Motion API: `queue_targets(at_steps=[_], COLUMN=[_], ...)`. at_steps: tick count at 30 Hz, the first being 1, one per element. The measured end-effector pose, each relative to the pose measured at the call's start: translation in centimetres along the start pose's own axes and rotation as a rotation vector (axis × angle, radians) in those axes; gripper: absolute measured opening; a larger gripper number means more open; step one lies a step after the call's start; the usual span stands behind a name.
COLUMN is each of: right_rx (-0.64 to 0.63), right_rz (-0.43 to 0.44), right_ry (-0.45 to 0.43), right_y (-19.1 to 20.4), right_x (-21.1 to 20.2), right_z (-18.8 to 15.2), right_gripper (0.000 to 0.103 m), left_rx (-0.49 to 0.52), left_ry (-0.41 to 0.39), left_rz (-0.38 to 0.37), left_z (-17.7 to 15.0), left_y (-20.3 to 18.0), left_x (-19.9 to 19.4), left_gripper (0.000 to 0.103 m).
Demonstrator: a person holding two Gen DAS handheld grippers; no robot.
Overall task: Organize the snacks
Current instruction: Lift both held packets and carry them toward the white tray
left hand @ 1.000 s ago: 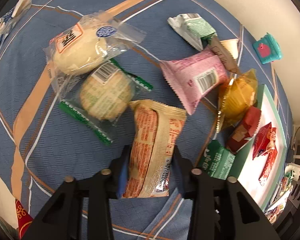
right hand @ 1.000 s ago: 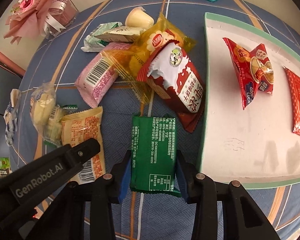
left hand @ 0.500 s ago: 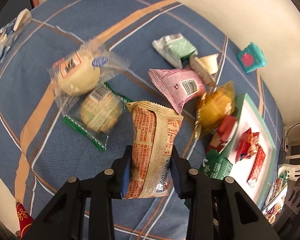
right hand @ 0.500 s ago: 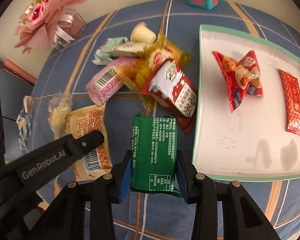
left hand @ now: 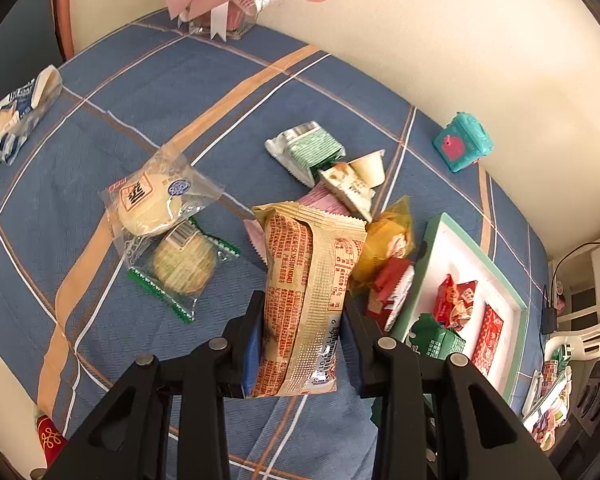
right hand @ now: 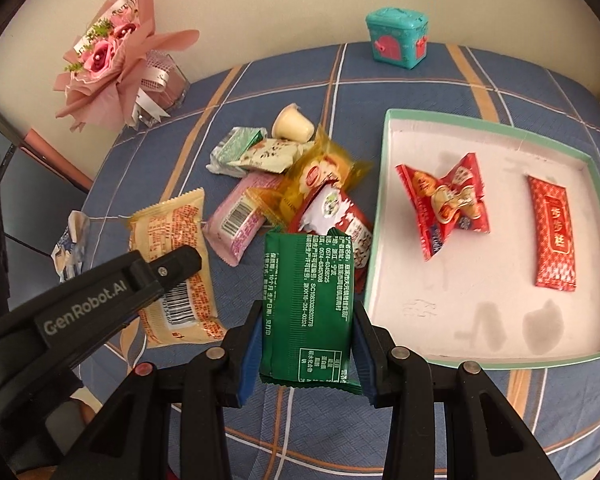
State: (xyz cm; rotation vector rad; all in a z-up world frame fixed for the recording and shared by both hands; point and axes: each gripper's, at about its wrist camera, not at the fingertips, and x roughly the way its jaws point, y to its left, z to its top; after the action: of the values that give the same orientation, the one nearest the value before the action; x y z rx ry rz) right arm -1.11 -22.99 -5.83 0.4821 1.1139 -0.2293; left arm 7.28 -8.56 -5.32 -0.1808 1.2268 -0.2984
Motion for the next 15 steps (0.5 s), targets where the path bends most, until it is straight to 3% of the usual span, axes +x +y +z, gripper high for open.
queue_targets(at_steps=[8,15], right_rx=[0.018,0.070], right_rz=[-0.033,-0.080], right_ry=[-0.022,-0.035], right_y=[-1.2,-4.8], right_x=[-0.4,-1.4], right_z=[0.2,0.6], right_gripper=[0.043,0.043], left_rx=[0.040,0.112], left_ry=[-0.004,0.013], left_rz=[-0.010,-0.024], left_z=[-0.7,-2.3], left_y=[-2.9,-6.8], left_x=[0.6,1.5], left_gripper=[0.036,0.036])
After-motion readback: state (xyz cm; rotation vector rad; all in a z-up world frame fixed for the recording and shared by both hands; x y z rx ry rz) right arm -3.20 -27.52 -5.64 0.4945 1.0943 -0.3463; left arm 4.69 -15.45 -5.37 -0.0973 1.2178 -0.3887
